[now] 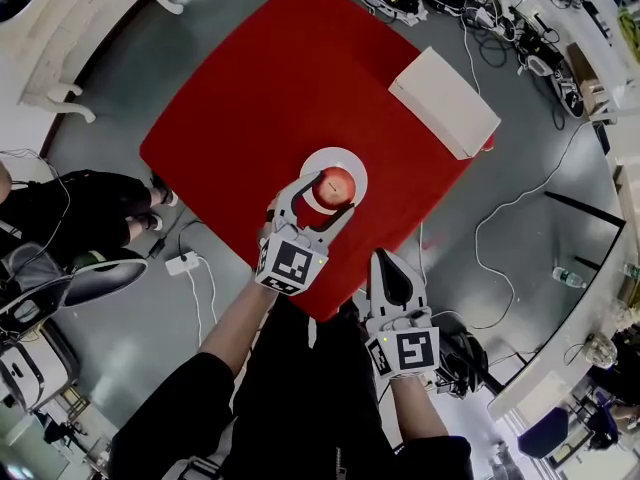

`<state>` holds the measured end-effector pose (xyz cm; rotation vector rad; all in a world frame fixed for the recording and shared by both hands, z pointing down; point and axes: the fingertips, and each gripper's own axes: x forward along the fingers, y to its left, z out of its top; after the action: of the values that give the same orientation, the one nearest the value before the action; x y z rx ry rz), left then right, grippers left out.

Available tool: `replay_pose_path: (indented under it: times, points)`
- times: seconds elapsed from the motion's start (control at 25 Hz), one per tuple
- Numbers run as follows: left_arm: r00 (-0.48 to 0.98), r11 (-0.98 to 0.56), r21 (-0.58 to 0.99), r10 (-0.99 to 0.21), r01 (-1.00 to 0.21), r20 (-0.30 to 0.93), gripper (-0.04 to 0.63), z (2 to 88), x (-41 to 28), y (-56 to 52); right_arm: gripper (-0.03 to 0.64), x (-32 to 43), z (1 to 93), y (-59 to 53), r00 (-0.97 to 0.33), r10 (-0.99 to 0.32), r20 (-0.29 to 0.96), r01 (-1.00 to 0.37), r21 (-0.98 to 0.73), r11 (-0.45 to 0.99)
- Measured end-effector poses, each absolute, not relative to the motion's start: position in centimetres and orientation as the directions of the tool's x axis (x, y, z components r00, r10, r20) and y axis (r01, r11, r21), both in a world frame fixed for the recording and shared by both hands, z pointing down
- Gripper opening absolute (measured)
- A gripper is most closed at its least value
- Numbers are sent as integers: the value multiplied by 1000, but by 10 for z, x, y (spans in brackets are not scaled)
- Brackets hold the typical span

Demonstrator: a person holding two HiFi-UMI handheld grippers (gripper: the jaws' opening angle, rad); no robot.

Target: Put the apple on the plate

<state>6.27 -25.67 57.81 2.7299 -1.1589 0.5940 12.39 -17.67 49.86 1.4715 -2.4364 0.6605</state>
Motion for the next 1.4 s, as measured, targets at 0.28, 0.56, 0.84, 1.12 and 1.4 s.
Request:
replay_pose_path:
  times: [0.28, 0.56, 0.84, 1.12, 1.4]
  points:
    - [617, -681, -24, -677, -731, 401, 311, 609, 63, -267, 12, 128, 519, -168, -470, -765, 439, -882, -269, 388]
    - [606, -681, -33, -672, -732, 426, 311, 635, 61, -277, 12, 124, 533, -163, -471, -746, 471, -882, -277, 382]
    - [594, -679, -50, -673, -732, 441, 311, 657, 64, -276, 12, 126, 545, -152, -465, -734, 495, -885, -290, 365]
    - [595, -678, -66, -684, -732, 423, 311, 661, 68, -277, 12, 127, 551, -149, -467, -727, 503, -884, -297, 362]
    - [603, -681, -47, -677, -731, 422, 311, 662, 70, -276, 12, 127, 554, -148, -468, -723, 508, -883, -304, 357]
